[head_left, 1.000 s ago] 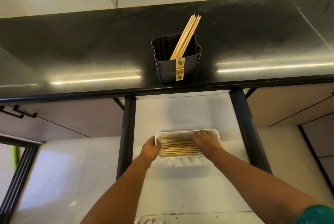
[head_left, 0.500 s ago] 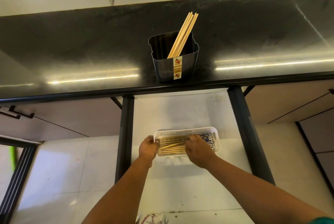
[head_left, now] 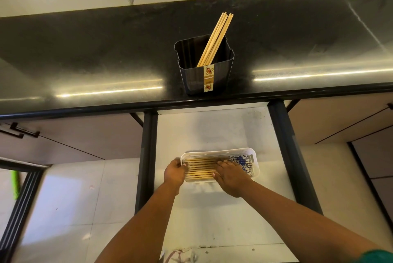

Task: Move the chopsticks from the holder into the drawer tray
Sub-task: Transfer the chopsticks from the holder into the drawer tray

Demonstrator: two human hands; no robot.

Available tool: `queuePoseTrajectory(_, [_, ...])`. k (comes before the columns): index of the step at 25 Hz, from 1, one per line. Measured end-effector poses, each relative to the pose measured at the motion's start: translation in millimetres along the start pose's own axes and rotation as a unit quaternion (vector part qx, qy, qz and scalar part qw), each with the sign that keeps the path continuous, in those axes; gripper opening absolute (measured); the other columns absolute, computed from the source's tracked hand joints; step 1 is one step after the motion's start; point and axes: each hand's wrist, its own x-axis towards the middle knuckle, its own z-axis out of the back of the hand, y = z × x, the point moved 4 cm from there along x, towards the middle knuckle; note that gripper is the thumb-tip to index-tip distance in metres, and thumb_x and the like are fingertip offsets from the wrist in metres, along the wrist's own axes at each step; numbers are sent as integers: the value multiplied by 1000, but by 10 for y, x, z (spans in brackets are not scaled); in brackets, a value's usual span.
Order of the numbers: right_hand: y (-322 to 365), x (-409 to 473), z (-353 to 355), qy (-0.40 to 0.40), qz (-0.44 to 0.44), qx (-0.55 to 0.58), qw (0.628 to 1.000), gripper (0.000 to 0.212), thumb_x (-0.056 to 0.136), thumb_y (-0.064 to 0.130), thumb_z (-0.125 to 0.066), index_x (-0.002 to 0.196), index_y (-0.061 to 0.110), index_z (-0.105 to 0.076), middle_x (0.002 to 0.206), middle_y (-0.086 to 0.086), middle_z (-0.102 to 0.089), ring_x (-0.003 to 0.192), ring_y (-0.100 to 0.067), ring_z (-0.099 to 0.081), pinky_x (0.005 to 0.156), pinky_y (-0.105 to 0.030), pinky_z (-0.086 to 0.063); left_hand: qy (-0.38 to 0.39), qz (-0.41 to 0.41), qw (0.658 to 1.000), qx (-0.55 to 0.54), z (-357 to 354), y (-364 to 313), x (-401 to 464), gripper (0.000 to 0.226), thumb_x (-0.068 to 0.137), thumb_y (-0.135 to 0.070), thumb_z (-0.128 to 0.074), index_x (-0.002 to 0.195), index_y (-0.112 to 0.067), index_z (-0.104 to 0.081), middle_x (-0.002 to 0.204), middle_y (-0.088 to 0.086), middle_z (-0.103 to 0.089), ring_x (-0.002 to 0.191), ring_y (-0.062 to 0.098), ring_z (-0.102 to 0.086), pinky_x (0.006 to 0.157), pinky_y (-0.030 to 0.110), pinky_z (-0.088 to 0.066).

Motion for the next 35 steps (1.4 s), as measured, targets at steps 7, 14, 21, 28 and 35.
queuePoseTrajectory(7, [-50, -183, 292, -213, -13, 125, 969, 33, 99, 23, -40, 126, 11, -57, 126, -9, -61, 116, -25, -54, 103, -35, -42, 0, -5, 1000, 2, -5, 13, 14, 17, 95, -16, -52, 107, -28, -53, 96, -5, -58, 82, 14, -55, 72, 23, -47])
queuePoseTrajectory(14, [-709, -384, 479, -314, -317, 464, 765, 31, 100, 15, -39, 131, 15, -47, 125, -12, -54, 95, -17, -58, 60, -14, -47, 13, 4, 1000, -12, -18, -21, 9, 22, 94, -13, -53, 112, -26, -51, 109, 1, -58, 87, 15, -56, 79, 30, -49])
queuePoseTrajectory(21, [-666, -440, 684, -289, -343, 464, 764, 34, 98, 11, -43, 132, 15, -43, 132, -15, -47, 106, -26, -54, 76, -22, -46, -16, 31, 999, -15, 147, -118, -117, 45, 93, -26, -56, 134, -16, -40, 128, 10, -51, 104, 26, -52, 89, 38, -45])
queuePoseTrajectory(28, [249, -168, 2172, -429, -76, 339, 834, 29, 89, 1, -51, 118, 6, -54, 112, -12, -51, 95, -12, -47, 77, -14, -37, -180, -289, 940, -4, 429, -1648, -677, 38, 89, -20, -60, 126, -16, -51, 126, 4, -56, 118, 21, -52, 95, 31, -42])
queuePoseTrajectory(35, [453, 319, 3533, -447, -77, 337, 825, 37, 84, 23, -63, 119, 17, -54, 119, -5, -50, 111, -23, -50, 92, -33, -44, -191, -453, 868, 76, 583, -3105, -1007, 45, 87, -24, -61, 131, -19, -49, 128, 1, -56, 121, 16, -47, 100, 35, -41])
